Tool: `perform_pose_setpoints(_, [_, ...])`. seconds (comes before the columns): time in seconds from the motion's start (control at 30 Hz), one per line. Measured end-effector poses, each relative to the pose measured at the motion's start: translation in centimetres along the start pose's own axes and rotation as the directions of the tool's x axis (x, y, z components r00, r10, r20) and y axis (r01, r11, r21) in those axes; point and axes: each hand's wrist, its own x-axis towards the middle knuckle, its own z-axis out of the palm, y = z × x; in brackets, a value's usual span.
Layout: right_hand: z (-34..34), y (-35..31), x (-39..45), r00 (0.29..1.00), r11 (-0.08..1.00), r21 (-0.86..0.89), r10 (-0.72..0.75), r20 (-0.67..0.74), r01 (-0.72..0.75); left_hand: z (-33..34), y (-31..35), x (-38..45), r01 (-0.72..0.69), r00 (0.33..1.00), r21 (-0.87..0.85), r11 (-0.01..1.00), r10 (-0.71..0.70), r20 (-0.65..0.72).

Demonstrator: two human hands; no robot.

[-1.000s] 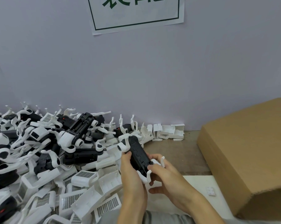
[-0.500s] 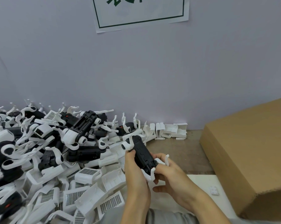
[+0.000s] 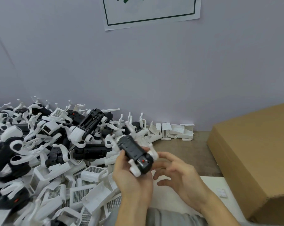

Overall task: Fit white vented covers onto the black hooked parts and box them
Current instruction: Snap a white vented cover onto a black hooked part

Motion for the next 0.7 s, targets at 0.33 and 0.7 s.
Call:
perform_pose_setpoints(0.33, [3.7,2.0,0.5,0.934,0.296,-0.887,-0.073,0.350,0.355,0.6,4.0,0.1,-0.050,0.999,-0.281,0.958,0.051,-0.004])
perform_pose_setpoints(0.7, [1.3,1.9,0.9,0.926,0.568,-0.803,-0.374,-0.061,0.177,0.7,3.5,0.3,-0.091,0.996,-0.169,0.981,0.094,0.009])
